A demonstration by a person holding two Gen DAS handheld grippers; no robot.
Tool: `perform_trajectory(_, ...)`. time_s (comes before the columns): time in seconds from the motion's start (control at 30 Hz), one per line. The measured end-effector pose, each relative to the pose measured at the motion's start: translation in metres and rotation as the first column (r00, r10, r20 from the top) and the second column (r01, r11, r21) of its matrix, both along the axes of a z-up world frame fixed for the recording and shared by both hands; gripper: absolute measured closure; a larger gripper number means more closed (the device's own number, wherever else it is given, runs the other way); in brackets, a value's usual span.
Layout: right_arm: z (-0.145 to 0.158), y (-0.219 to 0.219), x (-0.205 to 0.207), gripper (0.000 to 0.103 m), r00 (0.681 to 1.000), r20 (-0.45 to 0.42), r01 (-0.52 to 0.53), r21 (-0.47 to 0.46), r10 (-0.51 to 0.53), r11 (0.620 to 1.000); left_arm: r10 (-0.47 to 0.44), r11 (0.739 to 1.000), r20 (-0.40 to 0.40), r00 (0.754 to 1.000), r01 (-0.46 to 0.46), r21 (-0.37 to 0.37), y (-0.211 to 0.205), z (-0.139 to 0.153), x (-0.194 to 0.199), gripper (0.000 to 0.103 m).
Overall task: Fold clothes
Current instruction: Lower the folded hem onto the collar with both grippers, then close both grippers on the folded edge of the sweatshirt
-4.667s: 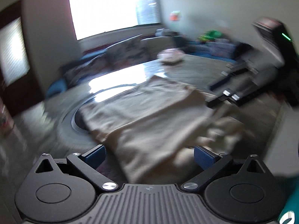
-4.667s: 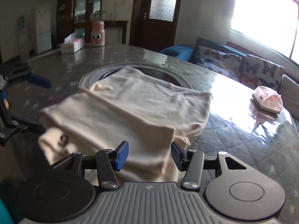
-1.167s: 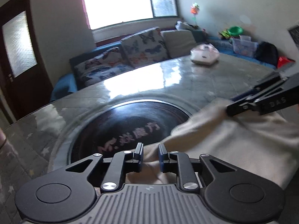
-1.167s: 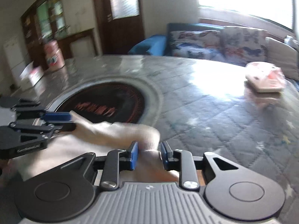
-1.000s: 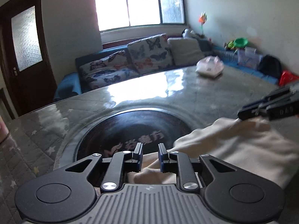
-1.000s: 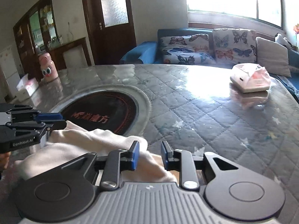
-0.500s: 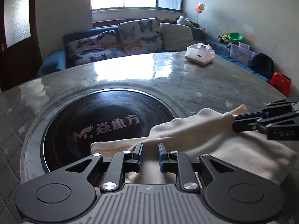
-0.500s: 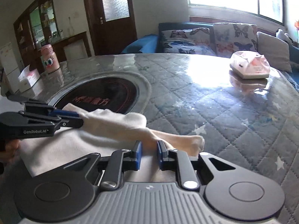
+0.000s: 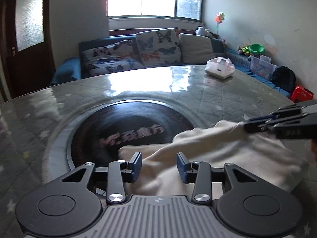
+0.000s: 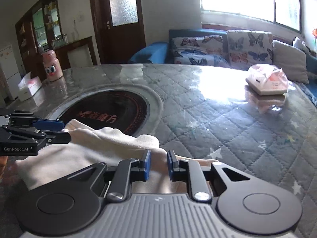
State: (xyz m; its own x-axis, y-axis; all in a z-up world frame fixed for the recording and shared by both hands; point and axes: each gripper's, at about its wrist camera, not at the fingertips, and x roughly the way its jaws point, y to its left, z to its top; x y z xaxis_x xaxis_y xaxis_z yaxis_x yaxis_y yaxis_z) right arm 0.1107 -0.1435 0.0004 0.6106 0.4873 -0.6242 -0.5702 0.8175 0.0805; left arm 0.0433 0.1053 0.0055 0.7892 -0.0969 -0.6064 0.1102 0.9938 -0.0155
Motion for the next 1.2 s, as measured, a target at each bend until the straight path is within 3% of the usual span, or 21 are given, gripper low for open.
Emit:
perform_trajectory(0.23,0.014,-0.013,-0.053,0.085,0.995,0.036,-0.095,0.018,0.094,0.995,0.051,0.998,-0.003,0.999,-0.051,-0.025,0.013,0.002,-0.047,0.053)
perform_trajectory(0.5,-0.003,-0.032,-0.079,0.085,0.998,-0.003,-0.07,0.025,0.071,0.997,0.072,0.995,-0.047,0.996,-0.075,-0.069,0.016,-0.006,-0.059,0.056)
perform_trajectory(0.73,-0.011,-0.034,-0.081,0.085,0.994,0.018,-0.107,-0.024,0.108,0.994,0.018,0.994,-0.085,0.996,-0.027,-0.108,0.013,-0.007,-0.063,0.077)
perform_trajectory(0.9,-0.008,-0.042,-0.087,0.085,0.991,0.006,-0.132,-0.047,0.132,0.99,-0.025,0.985,-0.12,0.992,0.004,-0.17,0.013,-0.007,-0.075,0.078)
perform_trajectory(1.07,0.0,-0.05,-0.093,0.085,0.993,0.004,-0.116,-0.03,0.116,0.993,-0.095,0.985,-0.141,0.985,0.073,-0.155,0.001,-0.003,-0.102,0.078)
perform_trajectory(1.2,0.007,-0.057,-0.098,0.084,0.995,0.002,-0.103,-0.016,0.104,0.995,-0.089,0.988,-0.12,0.989,0.072,-0.134,-0.003,0.006,-0.109,0.074)
